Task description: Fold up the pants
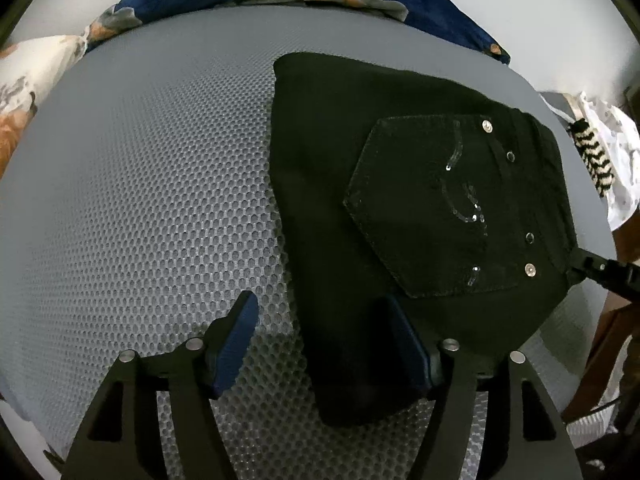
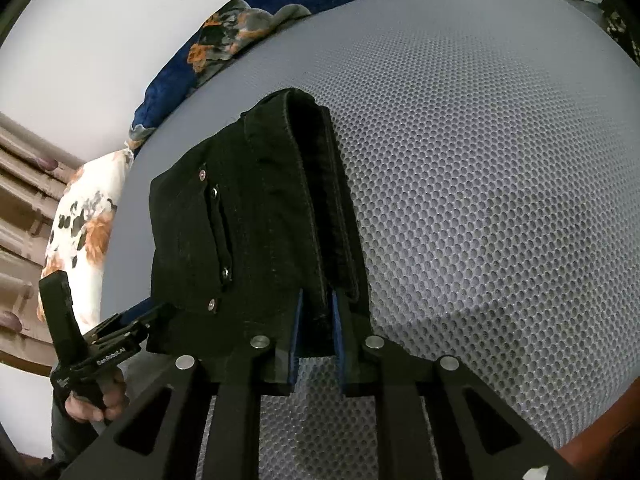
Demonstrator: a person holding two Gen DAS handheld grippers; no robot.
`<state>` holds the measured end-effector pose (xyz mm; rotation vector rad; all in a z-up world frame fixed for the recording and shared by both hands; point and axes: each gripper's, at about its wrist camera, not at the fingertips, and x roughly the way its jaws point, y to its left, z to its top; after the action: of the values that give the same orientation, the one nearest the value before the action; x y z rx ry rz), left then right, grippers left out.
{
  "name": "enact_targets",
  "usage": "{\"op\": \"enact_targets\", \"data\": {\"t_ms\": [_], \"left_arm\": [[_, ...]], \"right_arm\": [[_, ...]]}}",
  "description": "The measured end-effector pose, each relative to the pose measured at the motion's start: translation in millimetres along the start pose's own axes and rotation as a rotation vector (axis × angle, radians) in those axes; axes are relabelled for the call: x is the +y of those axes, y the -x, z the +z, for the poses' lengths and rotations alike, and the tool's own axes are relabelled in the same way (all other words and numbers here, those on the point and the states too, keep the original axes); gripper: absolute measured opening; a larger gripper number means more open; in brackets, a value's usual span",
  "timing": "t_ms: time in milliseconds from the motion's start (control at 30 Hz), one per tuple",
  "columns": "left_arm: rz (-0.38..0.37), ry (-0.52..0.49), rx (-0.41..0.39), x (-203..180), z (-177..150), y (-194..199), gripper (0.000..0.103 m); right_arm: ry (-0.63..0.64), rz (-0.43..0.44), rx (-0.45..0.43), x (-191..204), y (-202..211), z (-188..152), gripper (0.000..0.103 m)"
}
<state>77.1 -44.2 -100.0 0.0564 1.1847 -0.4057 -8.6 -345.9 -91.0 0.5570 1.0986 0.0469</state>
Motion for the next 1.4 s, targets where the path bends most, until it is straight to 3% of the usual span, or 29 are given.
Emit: {"op": "enact_targets", "data": {"t_ms": [100, 167, 267, 400, 533, 800, 1000, 1233, 1400], "left_arm": [[0.001, -0.003, -0.017, 1, 1, 6, 0.068], [0.014, -0.002, -0.021, 3, 2, 8, 0.068], [0.027, 0.012, -0.022, 6, 6, 9, 0.068], [0.019, 0.03, -0.014, 12, 10, 5, 0.068], [-0.034, 0.066, 0.006, 17, 16, -1, 0.068], [-0.222, 0.175, 0.052, 42, 31, -14, 0.069], [-0.339, 0.232, 0.057, 58, 35, -18, 0.069], [-0.394, 0.269, 0.035, 54, 55, -32, 0.069], [-0.404, 0.241, 0.005, 43, 58, -35, 0.069]], "right_arm": [[0.005, 0.009, 0.001, -2, 2, 5, 0.019], [0.011, 0.001, 0.004, -5, 4, 12, 0.035], [0.016, 0.016, 0.007, -7, 5, 18, 0.046], [0.034, 0.033, 0.022, -5, -1, 27, 0.053], [0.037, 0.073, 0.055, -6, -14, 37, 0.057], [0.017, 0.176, 0.123, -21, -38, 53, 0.066], [-0.001, 0.281, 0.128, -30, -46, 65, 0.066], [-0.026, 0.392, 0.148, -31, -65, 77, 0.051], [-0.055, 0.411, 0.129, -26, -73, 79, 0.038]]}}
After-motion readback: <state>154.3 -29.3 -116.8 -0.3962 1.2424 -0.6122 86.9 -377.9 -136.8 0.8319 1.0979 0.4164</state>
